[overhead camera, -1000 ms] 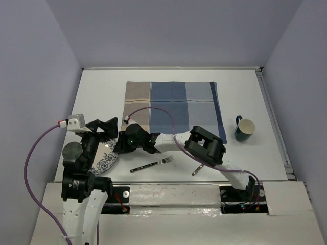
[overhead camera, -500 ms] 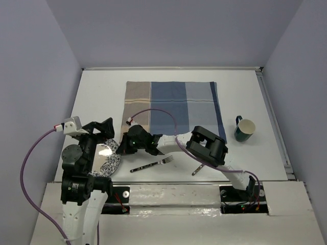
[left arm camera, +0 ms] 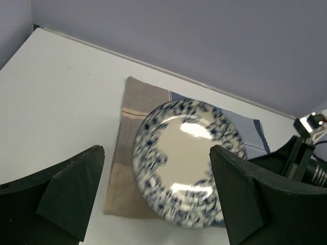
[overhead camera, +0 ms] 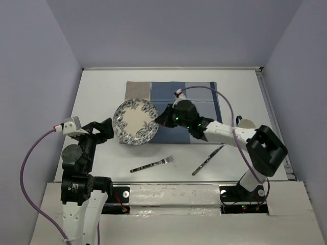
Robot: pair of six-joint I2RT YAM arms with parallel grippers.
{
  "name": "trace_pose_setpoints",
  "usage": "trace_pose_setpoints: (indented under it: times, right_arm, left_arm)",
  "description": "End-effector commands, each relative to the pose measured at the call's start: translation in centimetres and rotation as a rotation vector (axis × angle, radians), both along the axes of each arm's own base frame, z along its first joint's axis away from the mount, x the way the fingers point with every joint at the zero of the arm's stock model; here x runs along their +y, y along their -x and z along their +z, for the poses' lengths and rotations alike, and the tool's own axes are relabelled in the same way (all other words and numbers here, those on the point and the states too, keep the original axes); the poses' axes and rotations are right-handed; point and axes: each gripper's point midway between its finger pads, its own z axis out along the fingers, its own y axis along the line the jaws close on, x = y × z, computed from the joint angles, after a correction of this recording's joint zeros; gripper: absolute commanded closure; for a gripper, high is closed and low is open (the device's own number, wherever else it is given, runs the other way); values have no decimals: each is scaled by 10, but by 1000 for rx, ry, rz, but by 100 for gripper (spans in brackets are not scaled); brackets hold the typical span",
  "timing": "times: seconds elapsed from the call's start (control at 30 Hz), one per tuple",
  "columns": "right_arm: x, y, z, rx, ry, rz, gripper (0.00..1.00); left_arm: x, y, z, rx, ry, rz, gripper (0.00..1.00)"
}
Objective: Set the dinner table for one person
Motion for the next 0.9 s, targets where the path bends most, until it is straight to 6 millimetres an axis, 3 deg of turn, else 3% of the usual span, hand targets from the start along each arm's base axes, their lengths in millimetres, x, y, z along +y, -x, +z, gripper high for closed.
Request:
trace_pose_setpoints:
  times: [0.0,0.2,0.33,0.47,0.7,0.87]
  right_arm:
    - [-70,-69,74,-161,-181,-208,100]
    - [-138,-112,72,-180,-96,-321,100]
    - [-159,-131,61,-140,-102,-335,100]
    - [-161,-139,49,-91,-146,-297,100]
    - [-144,-149,26,-14,-181,-221,100]
    - [-138,-155,20,5,-194,-205,100]
  left_arm:
    - [-14,-3,13,-51,-3,-79,5]
    - [-22,-6,8,-40,-6,-120,5]
    - [-24,-7,7,-36,-8,-131,5]
    - [-23,-7,7,-36,-7,-128,5]
    - [-24,-9,5,-26,-7,-129,5]
    - [-24,-9,5,-23,-7,-132,5]
